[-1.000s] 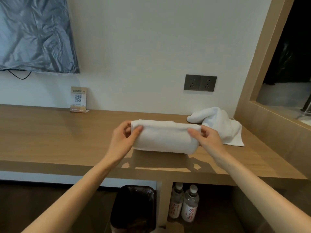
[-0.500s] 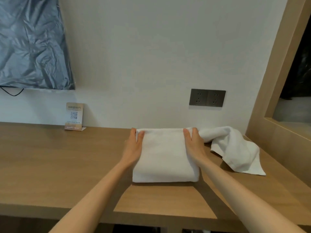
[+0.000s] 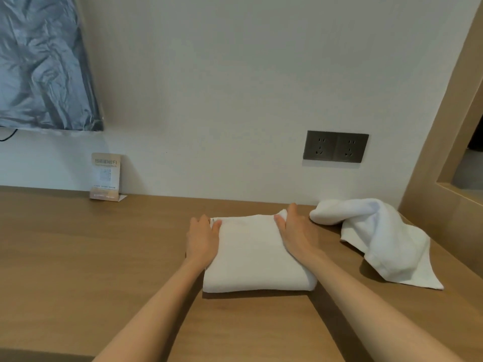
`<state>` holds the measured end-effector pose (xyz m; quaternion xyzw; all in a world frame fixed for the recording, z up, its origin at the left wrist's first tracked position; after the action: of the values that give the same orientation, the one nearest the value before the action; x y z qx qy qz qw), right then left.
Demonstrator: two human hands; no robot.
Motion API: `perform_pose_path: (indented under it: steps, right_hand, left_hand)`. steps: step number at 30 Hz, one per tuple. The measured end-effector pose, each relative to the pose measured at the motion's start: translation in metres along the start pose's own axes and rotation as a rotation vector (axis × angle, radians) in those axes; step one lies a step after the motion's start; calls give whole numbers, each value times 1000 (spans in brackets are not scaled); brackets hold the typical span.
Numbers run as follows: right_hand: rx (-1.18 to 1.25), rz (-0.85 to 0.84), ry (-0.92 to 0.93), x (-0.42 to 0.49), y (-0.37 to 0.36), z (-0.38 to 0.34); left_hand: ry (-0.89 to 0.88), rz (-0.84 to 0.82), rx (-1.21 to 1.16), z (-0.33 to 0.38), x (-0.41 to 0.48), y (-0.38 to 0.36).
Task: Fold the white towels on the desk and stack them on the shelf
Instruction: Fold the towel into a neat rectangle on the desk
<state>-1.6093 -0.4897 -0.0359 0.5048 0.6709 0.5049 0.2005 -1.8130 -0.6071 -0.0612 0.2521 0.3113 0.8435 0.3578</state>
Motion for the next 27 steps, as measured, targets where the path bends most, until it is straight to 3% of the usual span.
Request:
perform_pose_path:
  steps: [10, 13, 16, 18, 20, 23, 27]
  right_hand:
    - [31, -18, -37, 0, -9, 8]
    - [47, -1, -2, -3, -4, 3]
    - [-91, 64, 162, -11, 5, -19]
    - [-102, -12, 247, -21, -1, -39]
    - [-117, -153, 277, -33, -18, -54]
    - [-161, -366, 225, -45, -46, -56]
    - [-217, -438, 176, -42, -61, -48]
  left_hand:
    - [67, -37, 67, -6, 4, -6]
    - [93, -48, 253, 4, -1, 1]
    - [-39, 33, 456, 30, -10, 11]
    - [-186, 15, 457, 45, -18, 4]
    - [-273, -114, 416, 54, -26, -14]
    - [-269, -332, 454, 52, -39, -44]
    - [-224, -363, 454, 42, -39, -51]
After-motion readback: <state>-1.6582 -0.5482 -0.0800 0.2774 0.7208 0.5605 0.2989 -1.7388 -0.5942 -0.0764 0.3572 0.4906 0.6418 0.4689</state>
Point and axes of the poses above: each hand's wrist, its own x-axis towards the middle knuckle, its own y-axis out of the back of the hand, z = x × y, the point moved 8 cm from there along x, towards the middle knuckle, and after that the axes turned 7 degrees about -z, right-handed, at the moved point
